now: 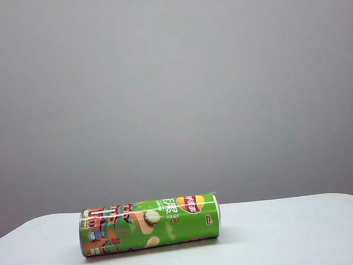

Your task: Pick up the green tub of chips from the desk, push the transparent container that's holding the chips and has slipped out back in, and finally put the chips back on the desk.

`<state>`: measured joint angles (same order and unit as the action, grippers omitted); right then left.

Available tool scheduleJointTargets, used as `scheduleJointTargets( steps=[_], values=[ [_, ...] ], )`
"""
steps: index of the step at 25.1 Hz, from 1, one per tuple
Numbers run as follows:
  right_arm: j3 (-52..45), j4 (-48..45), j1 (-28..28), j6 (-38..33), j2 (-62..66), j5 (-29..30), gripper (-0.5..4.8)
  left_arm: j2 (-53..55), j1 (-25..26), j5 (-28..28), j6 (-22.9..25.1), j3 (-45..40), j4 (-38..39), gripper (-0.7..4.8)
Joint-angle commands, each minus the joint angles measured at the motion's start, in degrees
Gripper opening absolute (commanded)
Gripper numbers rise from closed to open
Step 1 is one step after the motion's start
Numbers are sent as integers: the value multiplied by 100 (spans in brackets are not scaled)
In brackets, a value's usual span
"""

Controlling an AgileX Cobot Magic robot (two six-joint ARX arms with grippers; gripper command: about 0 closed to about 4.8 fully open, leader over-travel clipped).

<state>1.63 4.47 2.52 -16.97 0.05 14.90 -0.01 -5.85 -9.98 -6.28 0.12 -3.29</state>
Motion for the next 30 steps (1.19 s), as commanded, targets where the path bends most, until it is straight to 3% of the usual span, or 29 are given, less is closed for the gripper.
scheduleJointTargets(
  steps=[1,4,8,10,16,21,23,30],
  values=[
    [-79,-79,-2,74,-7,-358,-9,7,535,-223,-20,24,210,152],
    [-160,68,-4,74,-7,-457,-9,7,850,-487,-20,24,249,61],
    [-160,348,-4,219,-7,-520,-9,7,942,-614,48,24,258,-6],
    [-160,420,-2,240,-7,-518,-9,7,942,-612,76,24,299,-6],
    [-160,474,-4,247,9,-597,-8,7,944,101,175,24,988,-6],
    [-157,472,-2,243,9,-603,-5,7,944,116,173,24,1281,8],
    [-157,470,-4,240,9,-599,-5,7,944,116,170,24,1281,45],
    [-157,461,0,240,7,-601,-5,7,942,118,153,24,1283,44]
  ],
)
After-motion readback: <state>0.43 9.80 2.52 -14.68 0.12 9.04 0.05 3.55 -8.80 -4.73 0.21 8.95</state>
